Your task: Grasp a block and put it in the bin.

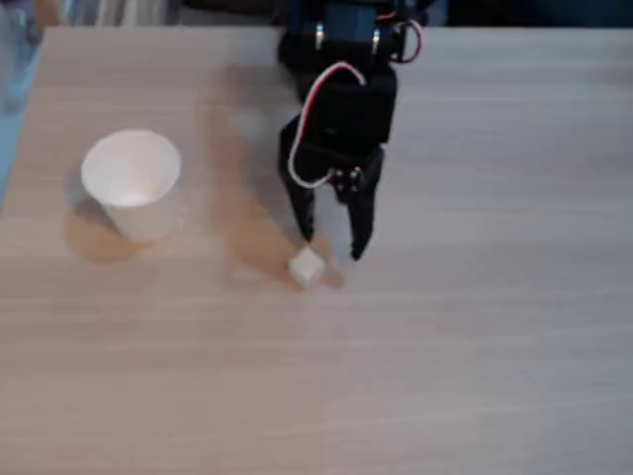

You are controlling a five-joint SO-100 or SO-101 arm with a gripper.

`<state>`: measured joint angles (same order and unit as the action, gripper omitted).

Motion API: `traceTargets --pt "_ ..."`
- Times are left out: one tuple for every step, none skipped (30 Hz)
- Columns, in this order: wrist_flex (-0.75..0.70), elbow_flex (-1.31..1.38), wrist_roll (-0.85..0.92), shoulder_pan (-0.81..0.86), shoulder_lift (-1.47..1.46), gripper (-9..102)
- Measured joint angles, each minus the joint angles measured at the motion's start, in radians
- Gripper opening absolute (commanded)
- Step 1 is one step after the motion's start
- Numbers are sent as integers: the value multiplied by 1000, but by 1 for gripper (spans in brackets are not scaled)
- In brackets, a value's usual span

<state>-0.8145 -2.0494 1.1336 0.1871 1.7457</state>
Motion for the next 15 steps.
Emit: traceTargets --pt "0 8 -6 8 -8 31" --pt "0 15 -6 11 -14 30" --pt "0 23 -6 14 -17 30" --pt "0 31 -15 14 -21 30" --pt "0 40 -23 12 -26 30" --pt "0 44 -29 11 -32 30" --pt "0 52 -35 9 -35 30" --pt "0 58 -40 9 -41 30" --pt "0 64 -44 15 -46 30" --pt "0 69 -49 21 -49 30" --pt "0 74 -54 29 -54 30" --pt "0 77 -60 34 -58 30" --pt "0 77 -66 35 -60 30" --pt "0 77 -72 37 -61 30" --pt "0 77 -78 37 -61 30"
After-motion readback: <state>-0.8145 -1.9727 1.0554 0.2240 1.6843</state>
